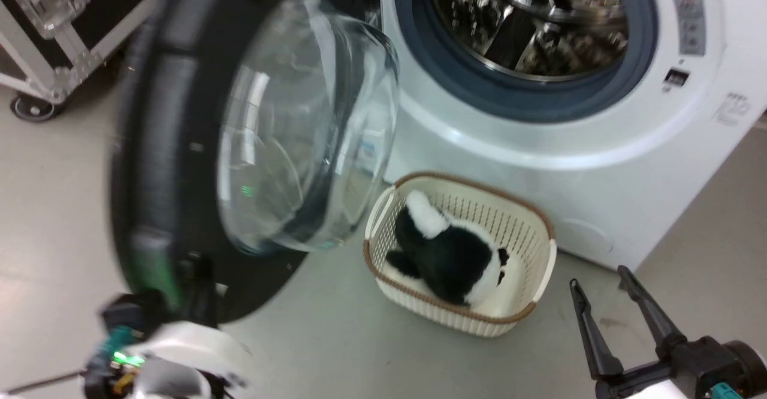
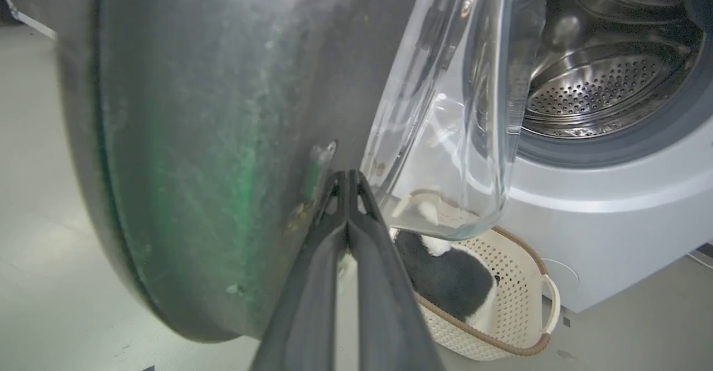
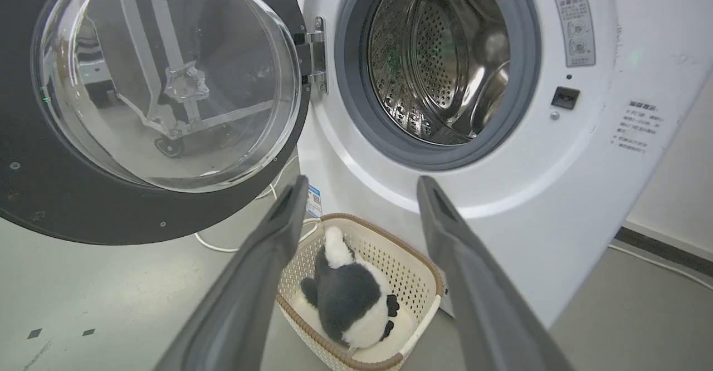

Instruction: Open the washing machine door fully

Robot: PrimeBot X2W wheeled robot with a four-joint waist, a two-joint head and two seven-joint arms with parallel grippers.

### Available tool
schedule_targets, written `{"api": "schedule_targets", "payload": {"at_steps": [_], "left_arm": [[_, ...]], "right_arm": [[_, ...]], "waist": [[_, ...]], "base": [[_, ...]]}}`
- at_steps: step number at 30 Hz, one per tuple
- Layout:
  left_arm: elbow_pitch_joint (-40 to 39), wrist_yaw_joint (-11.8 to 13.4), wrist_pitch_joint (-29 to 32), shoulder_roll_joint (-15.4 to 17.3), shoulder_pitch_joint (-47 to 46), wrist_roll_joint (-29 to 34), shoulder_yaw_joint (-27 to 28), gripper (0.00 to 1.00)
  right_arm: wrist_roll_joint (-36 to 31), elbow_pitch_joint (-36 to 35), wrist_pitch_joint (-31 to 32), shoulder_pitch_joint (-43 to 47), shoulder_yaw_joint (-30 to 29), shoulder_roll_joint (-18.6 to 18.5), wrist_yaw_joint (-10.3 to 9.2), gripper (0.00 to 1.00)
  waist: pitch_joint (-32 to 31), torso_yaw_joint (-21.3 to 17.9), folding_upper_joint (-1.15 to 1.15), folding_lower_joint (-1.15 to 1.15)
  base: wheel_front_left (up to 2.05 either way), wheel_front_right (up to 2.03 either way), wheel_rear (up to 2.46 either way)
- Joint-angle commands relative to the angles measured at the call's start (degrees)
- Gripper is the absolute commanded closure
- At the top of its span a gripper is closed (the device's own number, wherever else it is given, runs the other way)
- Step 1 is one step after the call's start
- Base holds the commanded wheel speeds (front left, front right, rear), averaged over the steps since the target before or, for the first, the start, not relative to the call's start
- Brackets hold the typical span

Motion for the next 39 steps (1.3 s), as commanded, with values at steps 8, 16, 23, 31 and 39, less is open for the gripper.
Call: {"api": "schedule_targets", "payload": {"at_steps": [8,16,23,31,39], "left_arm": [[5.79,-0.12,0.06,6.14,-7.11,-6.48,11.01,1.0],[16.65,-2.32,-1.36,12.53,-14.92,-12.1,19.64,1.0],[26.77,-5.29,-3.57,17.19,-21.08,-12.76,21.2,1.0],[32.07,-7.35,-8.28,17.9,-22.33,-10.63,19.37,1.0],[28.28,-8.21,-11.24,15.28,-18.6,-7.72,16.81,1.0]], "right_arm": [[-0.76,-1.08,-0.18,-2.1,1.54,-4.5,0.03,0.0],[-0.56,-3.4,1.05,-3.69,-0.31,-7.59,0.03,0.0],[-0.23,-4.31,1.44,-4.2,-1.94,-8.72,0.03,0.0],[0.07,-2.88,0.83,-4.37,-4.28,-7.22,0.03,0.0],[-0.85,-0.51,0.05,-4.34,-5.79,-4.01,0.03,0.0]], "waist": [[8.7,-1.9,0.0,0.0],[13.87,-4.08,0.0,0.0],[15.68,-5.22,0.0,0.0],[12.88,-6.03,0.0,0.0],[6.22,-7.37,0.0,0.0]], "base": [[0.0,0.0,0.0],[0.0,0.0,0.0],[0.0,0.0,0.0],[0.0,0.0,0.0],[0.0,0.0,0.0]]}}
